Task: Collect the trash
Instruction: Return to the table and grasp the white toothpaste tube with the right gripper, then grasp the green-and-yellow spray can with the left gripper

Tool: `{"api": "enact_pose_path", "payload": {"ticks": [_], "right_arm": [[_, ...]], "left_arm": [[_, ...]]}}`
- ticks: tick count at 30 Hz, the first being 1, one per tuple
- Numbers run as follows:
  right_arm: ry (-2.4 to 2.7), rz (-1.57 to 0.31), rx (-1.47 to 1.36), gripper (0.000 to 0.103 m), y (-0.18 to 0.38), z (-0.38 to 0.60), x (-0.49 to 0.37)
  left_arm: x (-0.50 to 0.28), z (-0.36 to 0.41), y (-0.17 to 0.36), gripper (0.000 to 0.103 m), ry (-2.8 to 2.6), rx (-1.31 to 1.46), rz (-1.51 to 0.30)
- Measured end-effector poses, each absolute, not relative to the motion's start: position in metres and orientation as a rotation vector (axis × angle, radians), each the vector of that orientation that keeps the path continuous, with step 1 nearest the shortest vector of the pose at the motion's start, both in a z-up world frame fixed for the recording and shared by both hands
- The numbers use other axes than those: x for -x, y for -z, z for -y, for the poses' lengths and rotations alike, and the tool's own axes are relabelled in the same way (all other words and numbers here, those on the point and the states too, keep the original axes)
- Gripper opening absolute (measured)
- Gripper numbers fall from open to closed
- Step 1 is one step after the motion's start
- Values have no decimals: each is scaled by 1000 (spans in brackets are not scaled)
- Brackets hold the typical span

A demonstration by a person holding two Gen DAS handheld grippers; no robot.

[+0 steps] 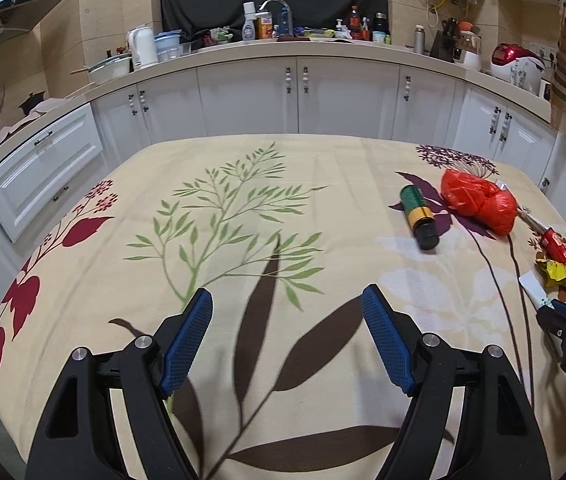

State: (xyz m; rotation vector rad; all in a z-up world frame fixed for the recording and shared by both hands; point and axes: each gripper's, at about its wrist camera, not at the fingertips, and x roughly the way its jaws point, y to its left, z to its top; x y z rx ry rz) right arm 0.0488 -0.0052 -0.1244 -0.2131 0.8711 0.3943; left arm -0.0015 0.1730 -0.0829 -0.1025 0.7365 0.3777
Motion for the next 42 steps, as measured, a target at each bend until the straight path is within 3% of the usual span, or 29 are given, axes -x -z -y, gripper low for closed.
{"api": "enact_pose_path", "payload": {"ticks": [18, 42], "right_arm": [[-292, -715, 93, 16, 78, 54, -71], [-195, -702, 65, 16, 87, 80, -149]], "left_arm": [[-46, -132, 73, 75, -287, 69, -711], [-123, -120, 88, 75, -264, 29, -767]]}}
